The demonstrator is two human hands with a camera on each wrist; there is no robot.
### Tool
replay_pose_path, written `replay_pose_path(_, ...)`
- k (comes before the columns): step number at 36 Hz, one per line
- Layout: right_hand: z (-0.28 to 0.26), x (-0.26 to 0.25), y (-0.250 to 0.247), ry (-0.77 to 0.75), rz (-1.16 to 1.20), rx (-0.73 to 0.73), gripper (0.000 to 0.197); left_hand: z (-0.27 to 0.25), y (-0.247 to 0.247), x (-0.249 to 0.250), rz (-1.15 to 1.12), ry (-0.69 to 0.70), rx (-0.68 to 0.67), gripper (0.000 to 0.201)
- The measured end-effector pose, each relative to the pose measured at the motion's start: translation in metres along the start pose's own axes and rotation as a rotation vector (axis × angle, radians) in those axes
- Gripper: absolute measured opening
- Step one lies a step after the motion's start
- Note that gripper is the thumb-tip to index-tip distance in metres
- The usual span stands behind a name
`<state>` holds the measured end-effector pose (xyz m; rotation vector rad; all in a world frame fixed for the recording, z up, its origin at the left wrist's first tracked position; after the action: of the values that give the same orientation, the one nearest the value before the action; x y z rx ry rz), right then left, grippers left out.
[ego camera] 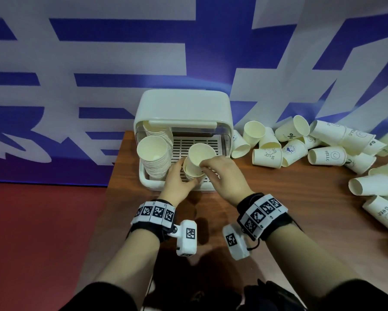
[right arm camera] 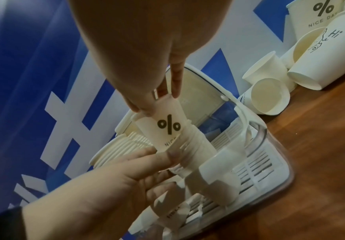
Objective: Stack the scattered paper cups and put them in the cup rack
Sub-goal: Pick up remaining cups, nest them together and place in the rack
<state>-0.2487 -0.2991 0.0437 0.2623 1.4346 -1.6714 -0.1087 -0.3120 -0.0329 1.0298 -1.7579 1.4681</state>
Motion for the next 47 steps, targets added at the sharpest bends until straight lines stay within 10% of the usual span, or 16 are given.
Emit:
replay_pose_path(20, -0.004, 0.030, 0.030, 0.208, 0.130, -0.136, 0.010, -0.004, -0.016, 0.006, -0.115, 0.011, 0.100, 0.031)
replay_pose_path(47, -0.005, 0.031, 0.029, 0.343, 0.097, -0.174, 0.049, 0.005, -0.010, 0.005, 0.100, 0.024, 0.052, 0.037)
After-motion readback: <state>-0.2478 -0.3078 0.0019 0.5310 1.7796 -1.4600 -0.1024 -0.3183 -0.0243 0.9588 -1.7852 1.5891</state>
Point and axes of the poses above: each hand's wrist, its own z-axis towards the middle knuckle, its own y-axis out of the palm, x = y × z, the point moved 6 cm from there along z, towards the middle knuckle, and after that the axes turned 6 degrees about z, right-handed, at the moved point
